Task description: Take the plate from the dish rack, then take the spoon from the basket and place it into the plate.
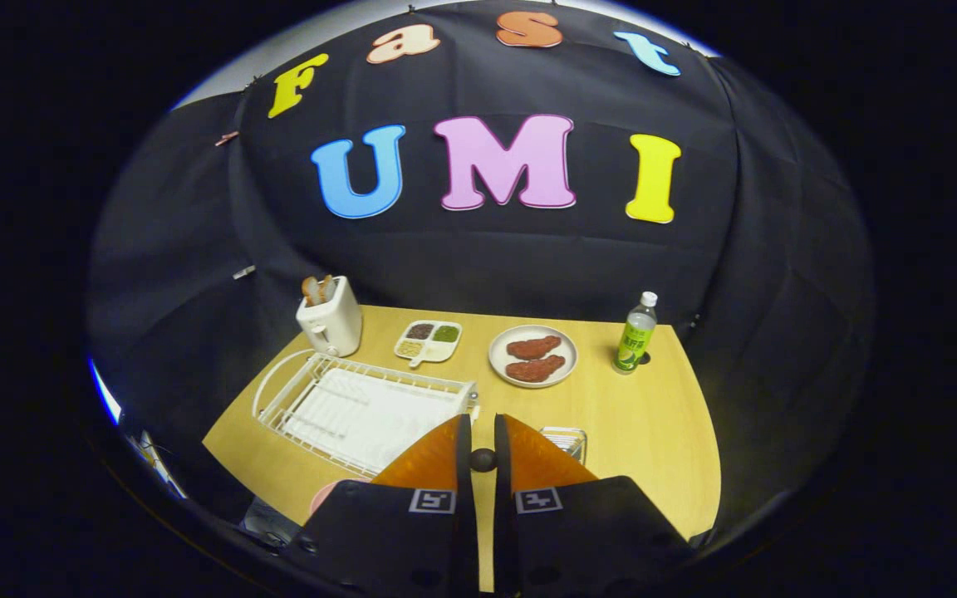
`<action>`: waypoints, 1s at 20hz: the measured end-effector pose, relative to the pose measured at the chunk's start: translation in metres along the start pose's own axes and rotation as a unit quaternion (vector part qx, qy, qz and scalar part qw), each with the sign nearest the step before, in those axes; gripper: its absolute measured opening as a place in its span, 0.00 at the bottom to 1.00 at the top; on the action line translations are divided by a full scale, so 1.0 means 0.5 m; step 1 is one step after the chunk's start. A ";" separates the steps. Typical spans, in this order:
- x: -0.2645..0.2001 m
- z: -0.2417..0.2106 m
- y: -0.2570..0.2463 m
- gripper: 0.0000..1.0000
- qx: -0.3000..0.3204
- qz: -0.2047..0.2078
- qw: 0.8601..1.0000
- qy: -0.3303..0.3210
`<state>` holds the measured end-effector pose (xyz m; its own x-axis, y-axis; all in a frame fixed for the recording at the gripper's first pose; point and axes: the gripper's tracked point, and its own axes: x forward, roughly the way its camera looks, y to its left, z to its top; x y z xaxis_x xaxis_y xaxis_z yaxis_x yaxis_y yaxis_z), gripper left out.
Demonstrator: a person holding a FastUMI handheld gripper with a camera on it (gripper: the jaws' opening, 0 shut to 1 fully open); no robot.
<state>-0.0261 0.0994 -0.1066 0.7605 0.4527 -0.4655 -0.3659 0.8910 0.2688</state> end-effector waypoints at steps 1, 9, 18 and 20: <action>-0.006 -0.003 0.033 0.11 0.000 0.017 1.000 0.001; -0.005 -0.124 0.249 0.11 -0.022 0.120 0.991 0.051; 0.094 -0.301 0.352 0.11 -0.062 0.175 0.978 0.097; 0.109 -0.334 0.361 0.11 -0.075 0.183 0.975 0.100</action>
<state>-0.1403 0.2908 -0.2245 0.4509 0.7251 -0.5205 -0.6787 0.6572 0.3277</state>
